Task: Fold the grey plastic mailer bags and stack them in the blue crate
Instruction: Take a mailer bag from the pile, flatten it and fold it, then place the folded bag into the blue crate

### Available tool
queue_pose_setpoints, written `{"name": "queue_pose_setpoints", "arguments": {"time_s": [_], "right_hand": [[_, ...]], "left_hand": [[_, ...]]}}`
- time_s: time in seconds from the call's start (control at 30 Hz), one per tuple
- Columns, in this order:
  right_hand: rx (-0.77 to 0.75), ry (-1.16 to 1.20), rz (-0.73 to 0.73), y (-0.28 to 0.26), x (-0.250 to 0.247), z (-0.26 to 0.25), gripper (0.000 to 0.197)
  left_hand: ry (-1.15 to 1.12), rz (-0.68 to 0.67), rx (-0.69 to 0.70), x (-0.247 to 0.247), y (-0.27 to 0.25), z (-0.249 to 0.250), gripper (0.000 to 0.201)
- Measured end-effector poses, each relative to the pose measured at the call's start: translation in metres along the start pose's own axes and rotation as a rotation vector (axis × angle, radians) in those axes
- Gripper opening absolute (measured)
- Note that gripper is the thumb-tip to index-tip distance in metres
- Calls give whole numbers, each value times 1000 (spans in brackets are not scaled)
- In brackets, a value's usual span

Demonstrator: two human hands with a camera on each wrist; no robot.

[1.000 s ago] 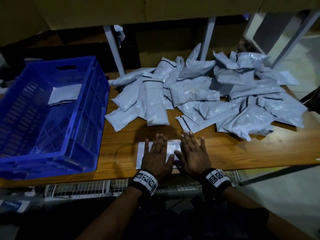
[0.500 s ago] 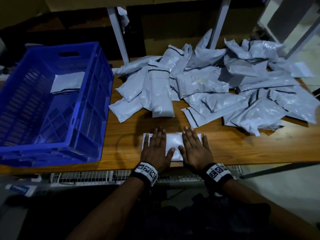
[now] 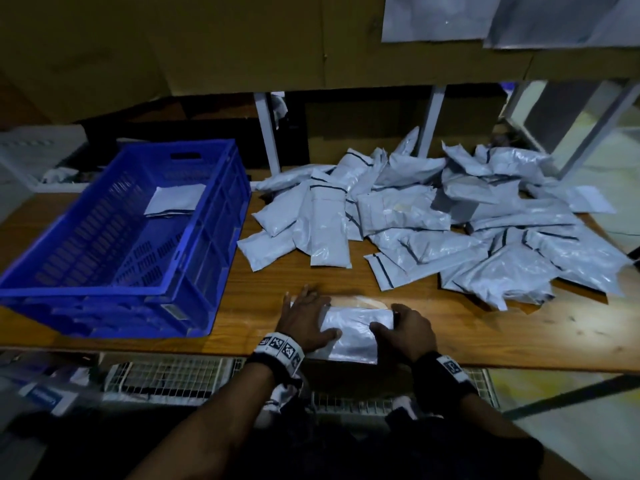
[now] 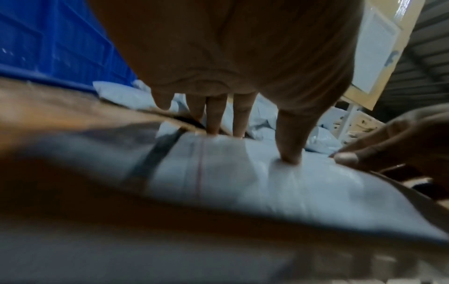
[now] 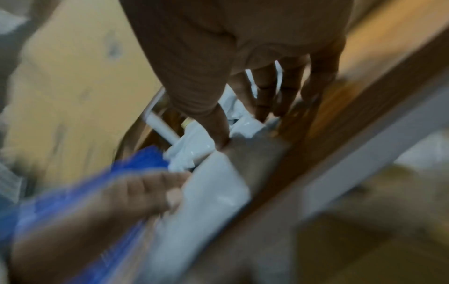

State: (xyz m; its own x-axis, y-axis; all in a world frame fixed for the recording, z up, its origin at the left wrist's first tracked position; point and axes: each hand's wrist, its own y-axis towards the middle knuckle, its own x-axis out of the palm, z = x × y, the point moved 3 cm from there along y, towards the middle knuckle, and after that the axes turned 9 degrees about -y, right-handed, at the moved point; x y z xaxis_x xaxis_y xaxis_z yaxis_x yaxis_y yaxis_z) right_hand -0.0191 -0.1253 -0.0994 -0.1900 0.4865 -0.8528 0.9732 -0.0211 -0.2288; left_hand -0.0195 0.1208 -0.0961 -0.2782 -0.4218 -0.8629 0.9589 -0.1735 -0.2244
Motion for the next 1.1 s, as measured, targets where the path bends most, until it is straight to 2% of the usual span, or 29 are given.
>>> {"name": "queue_pose_setpoints", "arguments": {"time_s": [0.07,0.17,0.27,0.37,0.43,0.5,0.57,0.63,0.73,0.83,0.93,1.0,1.1], "right_hand": [[-6,229,19,5,-8,-7,70],[-237,392,14,10,-32,-38,82],[-444,409,29,14,-62,-86,84],[-549,566,-47,9,-90,-142,76],[-575,678,-37,3,-101,-177,71],[-570,747,3,-4,-106,-210,63],[-554,798,-19,-14,-105,-248,56],[-601,790,-57,-23,-98,-289,49],[-662,741,-60,-33,-83,-361,56],[-620,783,-176,-36,-63,-431,57],[-558,882,-268,-33,-43,-485,37],[-434,977,-238,-23,-30,-507,28],[-201,1118,-134,5,-10,-525,32]], "left_hand": [[-106,1,22,-9,0,1,84],[-375,67,101,-46,-4,17,84],[-500,120,132,-100,-12,31,69],[-578,181,165,-147,-34,24,56],[-638,305,172,-175,-56,12,48],[-726,486,169,-205,-79,-6,42],[-906,660,138,-235,-100,-37,48],[-1003,736,123,-261,-119,-71,53],[-932,775,157,-301,-143,-118,44],[-811,746,192,-347,-154,-155,49],[-657,658,207,-396,-150,-188,59],[-613,681,177,-431,-143,-213,59],[-549,796,93,-473,-137,-257,56]]}}
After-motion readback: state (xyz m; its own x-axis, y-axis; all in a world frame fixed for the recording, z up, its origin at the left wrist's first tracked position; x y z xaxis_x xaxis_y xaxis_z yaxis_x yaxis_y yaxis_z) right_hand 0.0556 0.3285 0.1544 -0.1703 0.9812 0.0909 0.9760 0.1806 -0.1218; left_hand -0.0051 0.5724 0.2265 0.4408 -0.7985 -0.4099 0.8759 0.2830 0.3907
